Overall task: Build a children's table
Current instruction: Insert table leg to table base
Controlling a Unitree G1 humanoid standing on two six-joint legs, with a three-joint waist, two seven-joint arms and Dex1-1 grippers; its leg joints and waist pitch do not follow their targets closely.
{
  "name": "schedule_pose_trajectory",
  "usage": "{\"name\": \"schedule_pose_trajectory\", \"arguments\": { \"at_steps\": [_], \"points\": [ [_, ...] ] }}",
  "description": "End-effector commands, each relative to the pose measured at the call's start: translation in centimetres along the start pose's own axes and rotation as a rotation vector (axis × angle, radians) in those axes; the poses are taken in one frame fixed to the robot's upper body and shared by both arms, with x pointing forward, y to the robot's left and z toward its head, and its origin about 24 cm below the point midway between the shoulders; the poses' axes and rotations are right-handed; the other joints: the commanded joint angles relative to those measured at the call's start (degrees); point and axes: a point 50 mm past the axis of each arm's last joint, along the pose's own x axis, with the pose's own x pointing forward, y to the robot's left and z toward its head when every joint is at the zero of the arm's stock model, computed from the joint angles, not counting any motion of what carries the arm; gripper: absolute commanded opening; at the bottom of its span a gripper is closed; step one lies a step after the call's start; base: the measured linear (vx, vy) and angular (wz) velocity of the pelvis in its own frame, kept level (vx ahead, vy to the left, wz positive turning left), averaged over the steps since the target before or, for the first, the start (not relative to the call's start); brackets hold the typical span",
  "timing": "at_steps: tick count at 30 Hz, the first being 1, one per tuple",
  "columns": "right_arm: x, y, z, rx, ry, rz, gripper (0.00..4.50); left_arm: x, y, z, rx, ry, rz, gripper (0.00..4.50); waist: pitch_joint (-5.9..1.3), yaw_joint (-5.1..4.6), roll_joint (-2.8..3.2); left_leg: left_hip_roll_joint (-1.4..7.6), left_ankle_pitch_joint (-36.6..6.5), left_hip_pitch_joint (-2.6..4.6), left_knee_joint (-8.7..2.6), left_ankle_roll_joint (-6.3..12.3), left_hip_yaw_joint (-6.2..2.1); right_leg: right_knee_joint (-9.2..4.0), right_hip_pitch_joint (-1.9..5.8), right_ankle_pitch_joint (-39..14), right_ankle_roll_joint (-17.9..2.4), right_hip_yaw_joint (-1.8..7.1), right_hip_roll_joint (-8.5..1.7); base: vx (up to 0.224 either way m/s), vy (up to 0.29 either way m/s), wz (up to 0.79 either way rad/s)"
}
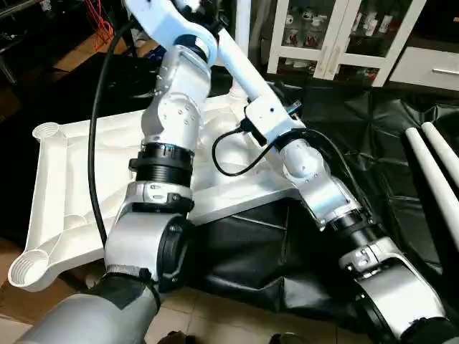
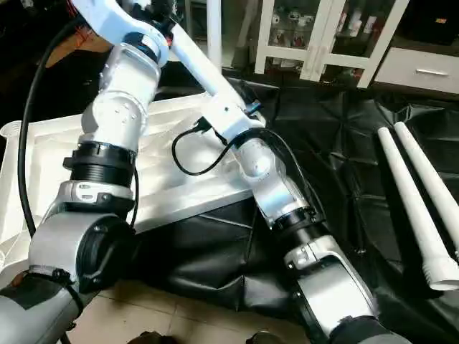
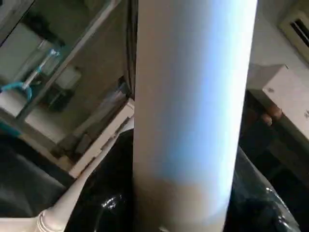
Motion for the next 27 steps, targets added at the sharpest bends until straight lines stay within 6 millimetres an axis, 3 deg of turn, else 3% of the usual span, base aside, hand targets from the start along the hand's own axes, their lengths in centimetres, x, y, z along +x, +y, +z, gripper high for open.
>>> {"name": "schedule_pose_trajectory", "arguments": {
  "at_steps": [1, 6, 10, 16, 20, 27],
  "points": [
    [0.2, -0.4, -0.2, 0.034, 0.014, -0.005, 3.32, -0.2, -1.1, 0.7, 0.047, -0.041, -0.071, 1.68, -5.78, -0.1, -0.08, 1.74, -4.7, 2.65, -3.74, 5.81, -0.8, -1.92, 3.65, 0.7, -15.4, 0.44, -0.15, 0.0, 0.0, 0.0],
    [0.4, -0.6, -0.4, 0.044, 0.023, -0.01, 2.76, -0.8, -2.3, -0.3, 0.089, -0.025, -0.143, 1.68, -5.83, 0.02, 0.01, 1.79, -4.0, 2.67, -3.71, 5.75, -0.8, -1.74, 3.72, 1.8, -15.9, 0.39, -0.15, 0.0, 0.0, 0.0],
    [0.5, -0.8, -1.0, 0.099, 0.062, -0.01, 2.61, -1.5, -3.5, -1.2, 0.129, -0.01, -0.222, 1.68, -5.82, 0.01, -0.18, 1.8, -5.1, 2.58, -3.66, 6.03, -0.74, -1.87, 3.73, 0.4, -15.9, 0.44, -0.25, 0.0, 0.0, 0.0],
    [0.6, -0.9, -1.2, 0.092, 0.065, -0.009, 2.04, -2.7, -4.6, -2.8, 0.183, 0.066, -0.338, 1.68, -5.72, -0.07, -0.2, 1.85, -6.2, 2.58, -3.79, 5.25, -0.74, -1.96, 3.6, -1.2, -15.3, 0.43, -0.14, 0.0, 0.0, 0.0],
    [0.7, -0.9, -1.4, 0.087, 0.07, -0.001, 1.97, -3.8, -5.1, -4.3, 0.21, 0.146, -0.403, 1.68, -5.68, -0.1, -0.13, 1.85, -7.4, 2.64, -3.86, 4.7, -0.72, -2.13, 3.46, -2.4, -14.9, 0.41, -0.03, 0.0, 0.0, 0.0],
    [0.6, -0.5, -1.3, 0.094, 0.053, 0.017, 1.95, -3.6, -4.7, -4.0, 0.228, 0.148, -0.391, 1.68, -5.71, -0.22, -0.05, 1.78, -7.7, 2.53, -3.9, 4.26, -0.85, -2.12, 3.57, -2.4, -14.3, 0.42, -0.1, 0.0, 0.0, 0.0]
  ]
}}
